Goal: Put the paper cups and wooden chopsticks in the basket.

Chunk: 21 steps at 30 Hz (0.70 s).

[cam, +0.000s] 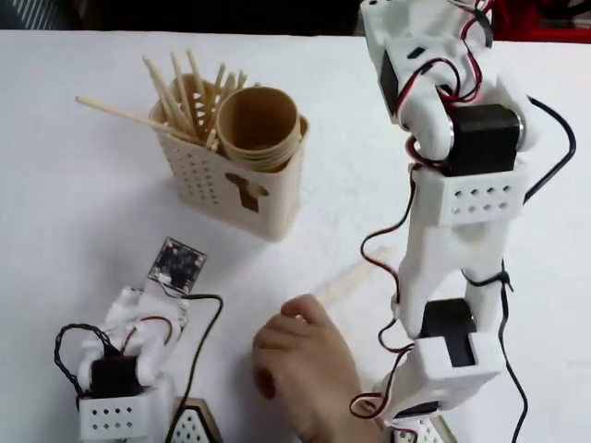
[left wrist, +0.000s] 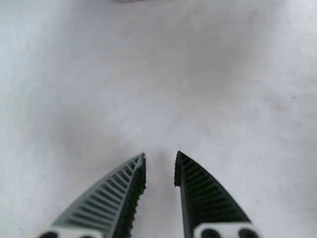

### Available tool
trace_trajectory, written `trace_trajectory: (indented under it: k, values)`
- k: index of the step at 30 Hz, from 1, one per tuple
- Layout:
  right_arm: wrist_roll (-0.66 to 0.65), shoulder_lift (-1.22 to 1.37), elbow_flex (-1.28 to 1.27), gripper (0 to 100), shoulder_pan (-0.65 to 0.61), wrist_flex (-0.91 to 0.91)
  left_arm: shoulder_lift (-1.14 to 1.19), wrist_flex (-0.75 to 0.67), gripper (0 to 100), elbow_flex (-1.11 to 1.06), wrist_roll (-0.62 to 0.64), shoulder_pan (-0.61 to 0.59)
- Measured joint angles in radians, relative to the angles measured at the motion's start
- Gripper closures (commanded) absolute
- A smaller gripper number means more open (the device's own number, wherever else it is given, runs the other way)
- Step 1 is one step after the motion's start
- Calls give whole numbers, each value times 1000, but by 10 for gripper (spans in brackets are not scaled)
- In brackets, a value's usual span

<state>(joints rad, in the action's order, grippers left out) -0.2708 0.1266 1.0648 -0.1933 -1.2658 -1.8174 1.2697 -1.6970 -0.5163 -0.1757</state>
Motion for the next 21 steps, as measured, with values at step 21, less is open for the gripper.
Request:
trace_trajectory:
  k: [21]
  values:
    - [0,15,28,936,-18,-6,0,0,886,0,0,0]
